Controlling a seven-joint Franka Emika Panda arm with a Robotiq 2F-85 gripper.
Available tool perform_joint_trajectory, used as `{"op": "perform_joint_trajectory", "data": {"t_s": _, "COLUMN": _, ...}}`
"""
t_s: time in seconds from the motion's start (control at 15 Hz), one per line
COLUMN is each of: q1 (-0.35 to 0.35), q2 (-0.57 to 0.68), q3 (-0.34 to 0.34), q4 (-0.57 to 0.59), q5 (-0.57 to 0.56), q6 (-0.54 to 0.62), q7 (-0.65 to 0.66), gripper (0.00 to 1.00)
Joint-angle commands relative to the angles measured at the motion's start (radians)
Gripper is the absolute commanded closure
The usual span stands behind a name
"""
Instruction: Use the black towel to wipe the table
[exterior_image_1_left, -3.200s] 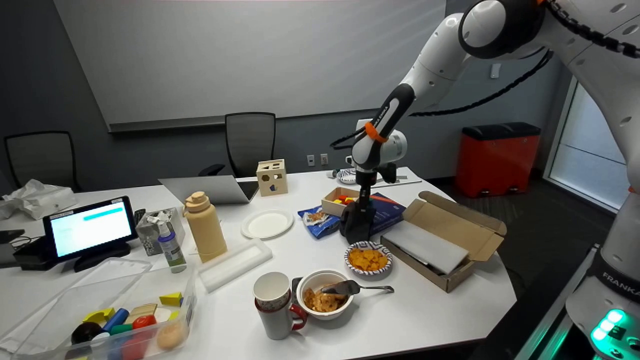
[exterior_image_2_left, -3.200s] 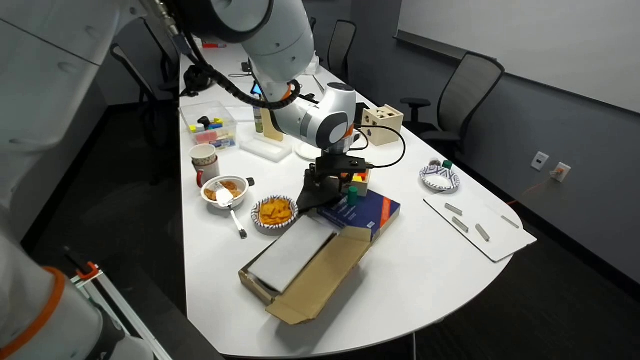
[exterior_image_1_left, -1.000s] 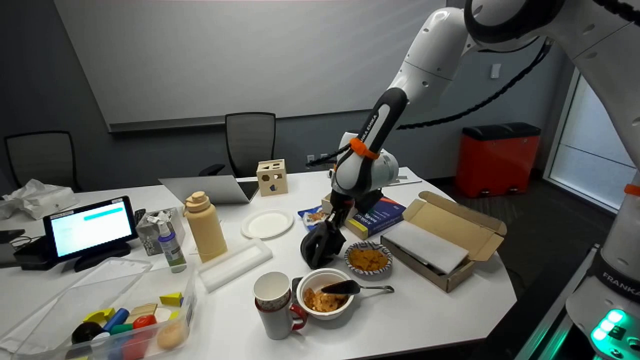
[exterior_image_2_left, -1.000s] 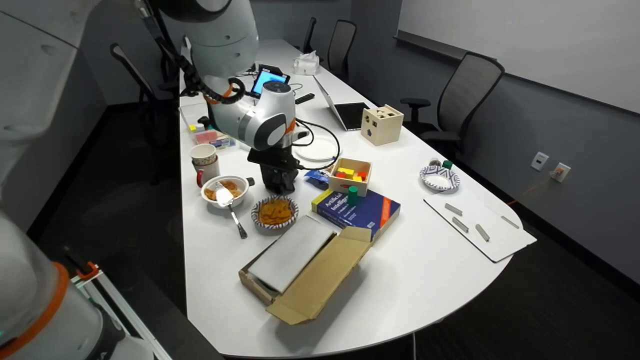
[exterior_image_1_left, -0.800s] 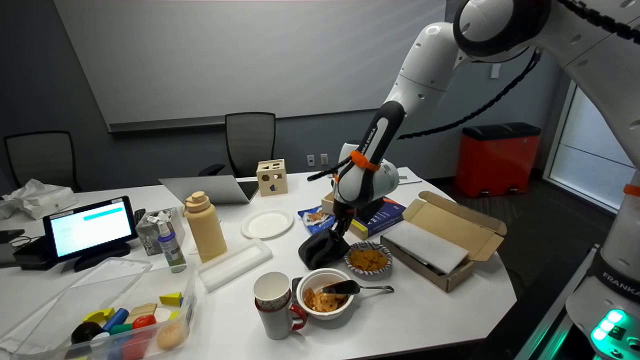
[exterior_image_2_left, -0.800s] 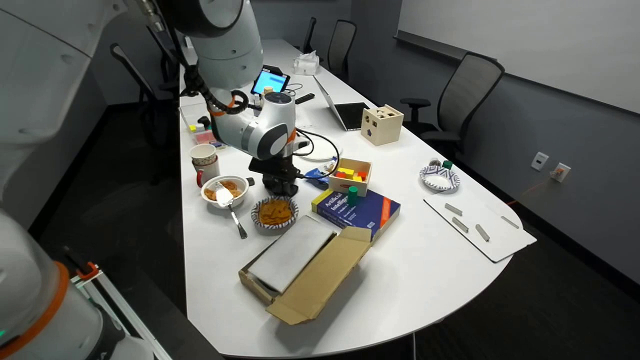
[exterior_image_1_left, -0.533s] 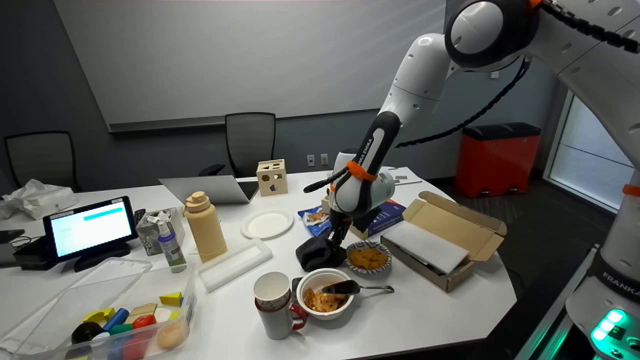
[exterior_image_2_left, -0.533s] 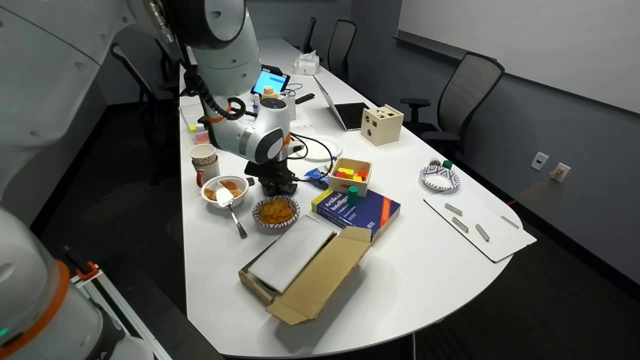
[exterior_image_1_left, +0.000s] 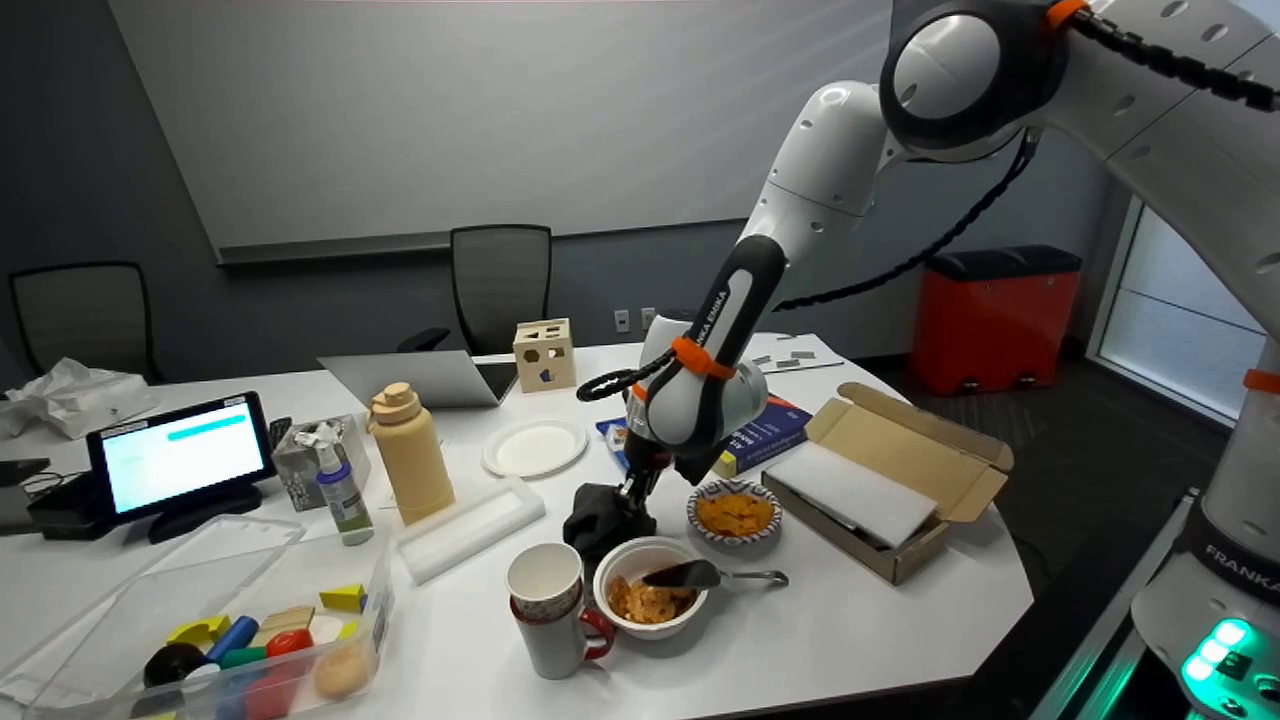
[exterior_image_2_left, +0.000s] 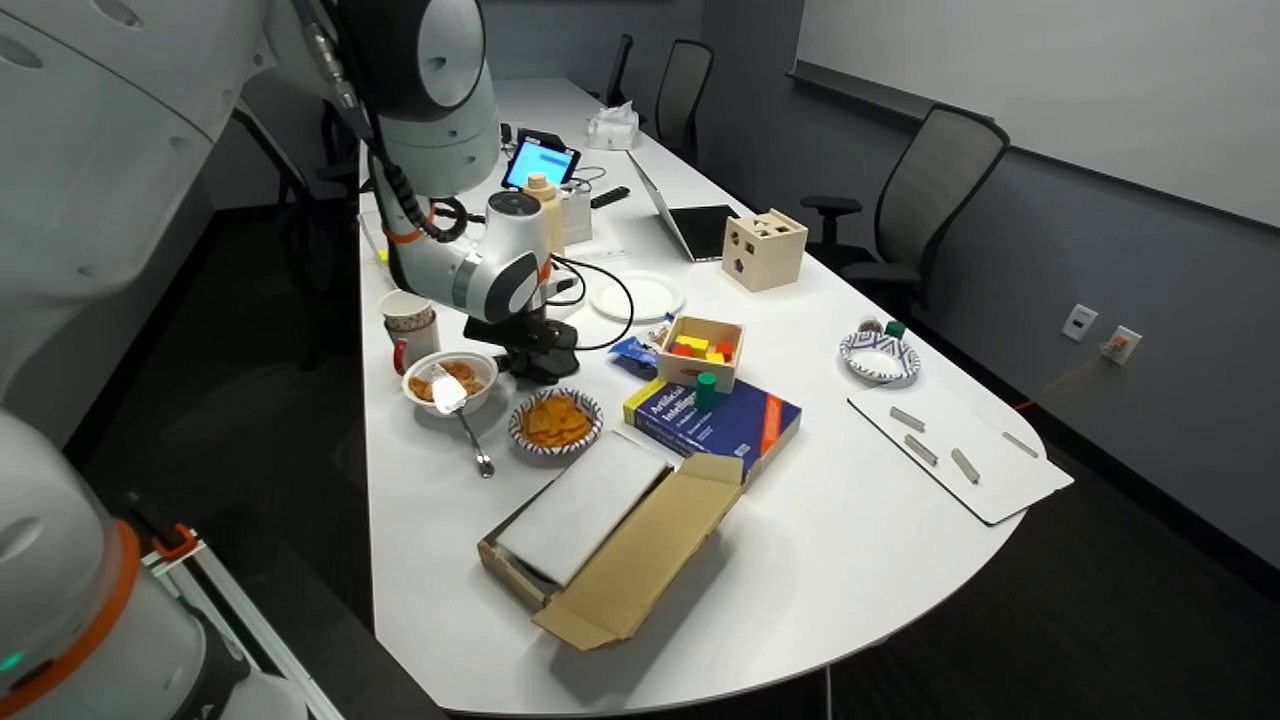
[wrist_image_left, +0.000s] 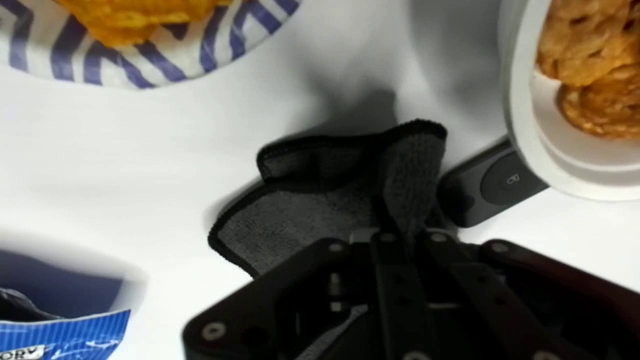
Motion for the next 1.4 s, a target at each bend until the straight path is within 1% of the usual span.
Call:
{"op": "perform_joint_trajectory", "data": {"t_s": 0.0, "q1": -0.01, "q2": 0.056, "q3": 0.001, "q4": 0.071, "q5": -0.029, "q6": 0.07, "q7": 0.019, "gripper": 0.99}}
{"op": "perform_joint_trajectory", "data": {"t_s": 0.27, "q1": -0.027, "q2": 0.081, "q3": -0.04, "q4": 0.106, "q5": -0.05, "q6": 0.127, "q7": 0.018, "gripper": 0.99}}
{"op": "perform_joint_trajectory", "data": {"t_s": 0.47, "q1": -0.042, "q2": 0.086, "q3": -0.074, "q4": 0.124, "q5": -0.061, "q6": 0.132, "q7": 0.024, "gripper": 0.99}}
{"op": "perform_joint_trajectory", "data": {"t_s": 0.73, "q1": -0.037, "q2": 0.032, "q3": -0.12, "q4": 0.08, "q5": -0.052, "q6": 0.016, "q7": 0.052, "gripper": 0.99}}
{"op": "perform_joint_trajectory", "data": {"t_s": 0.87, "q1": -0.031, "q2": 0.008, "q3": -0.125, "q4": 0.06, "q5": -0.045, "q6": -0.08, "q7": 0.069, "gripper": 0.99}}
{"op": "perform_joint_trajectory", "data": {"t_s": 0.93, "q1": -0.032, "q2": 0.001, "q3": -0.12, "q4": 0.055, "q5": -0.041, "q6": -0.122, "q7": 0.076, "gripper": 0.99}}
{"op": "perform_joint_trajectory", "data": {"t_s": 1.07, "q1": -0.052, "q2": -0.011, "q3": -0.08, "q4": 0.044, "q5": -0.031, "q6": -0.177, "q7": 0.068, "gripper": 0.99}}
{"op": "perform_joint_trajectory", "data": {"t_s": 1.33, "q1": -0.079, "q2": -0.014, "q3": 0.015, "q4": 0.035, "q5": 0.006, "q6": -0.179, "q7": 0.051, "gripper": 0.99}}
